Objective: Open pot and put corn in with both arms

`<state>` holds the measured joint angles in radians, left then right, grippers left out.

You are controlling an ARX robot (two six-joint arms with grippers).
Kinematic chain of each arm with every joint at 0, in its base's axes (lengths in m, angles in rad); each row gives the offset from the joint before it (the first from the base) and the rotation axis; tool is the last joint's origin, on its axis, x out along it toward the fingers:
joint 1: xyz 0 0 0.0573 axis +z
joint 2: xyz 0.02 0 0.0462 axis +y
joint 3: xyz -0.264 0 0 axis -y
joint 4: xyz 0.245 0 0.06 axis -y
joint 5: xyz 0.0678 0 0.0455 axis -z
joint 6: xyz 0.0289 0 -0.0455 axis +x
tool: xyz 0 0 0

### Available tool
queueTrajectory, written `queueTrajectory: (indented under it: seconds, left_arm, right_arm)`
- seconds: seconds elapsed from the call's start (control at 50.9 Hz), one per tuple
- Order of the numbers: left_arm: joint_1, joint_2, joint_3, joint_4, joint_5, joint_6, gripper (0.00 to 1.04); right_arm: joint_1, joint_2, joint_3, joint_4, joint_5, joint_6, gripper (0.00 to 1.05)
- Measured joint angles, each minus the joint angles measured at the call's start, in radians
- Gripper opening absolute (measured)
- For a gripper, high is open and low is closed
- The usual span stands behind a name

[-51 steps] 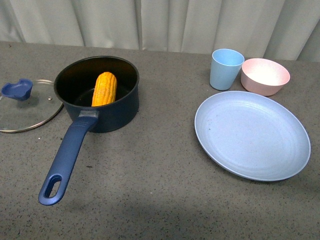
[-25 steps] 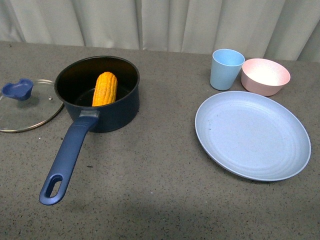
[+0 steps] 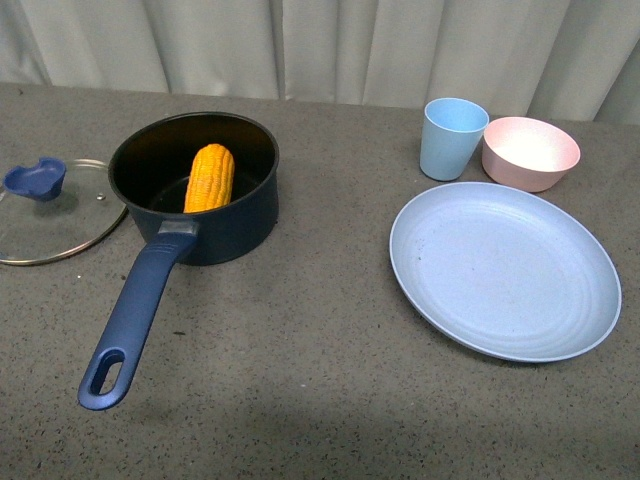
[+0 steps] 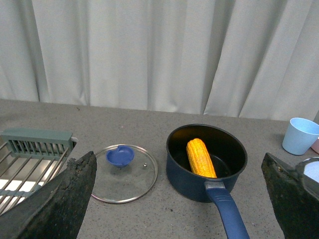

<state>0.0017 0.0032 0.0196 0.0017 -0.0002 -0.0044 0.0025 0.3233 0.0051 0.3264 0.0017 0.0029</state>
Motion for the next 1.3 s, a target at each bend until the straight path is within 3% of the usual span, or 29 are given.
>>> queueTrajectory:
  seconds: [0.511,0.648,0.865,1.081,1.297]
  left_arm:
    - [0.0,0.0,0.0,0.0,0.0,0.0,0.98]
    - [0.0,0.0,0.0,0.0,0.0,0.0,0.98]
    - [0.0,0.0,0.0,-0.001,0.0,0.0,0.98]
    - [0.0,0.0,0.0,-0.001,0.0,0.0,0.98]
    - [0.0,0.0,0.0,-0.001,0.0,0.0,0.98]
  right_arm:
    - [0.0,-0.149,0.0,-0.148,0.0,0.0,0.01]
    - [0.0,-0.288,0.0,-0.317,-0.003,0.0,0.01]
    - [0.0,-0.319,0.0,-0.325,-0.003,0.0,0.01]
    - [0.0,-0.319,0.0,-0.325,-0.003,-0.002,0.5]
    - [0.0,-0.319,0.0,-0.325,-0.003,-0.002,0.84]
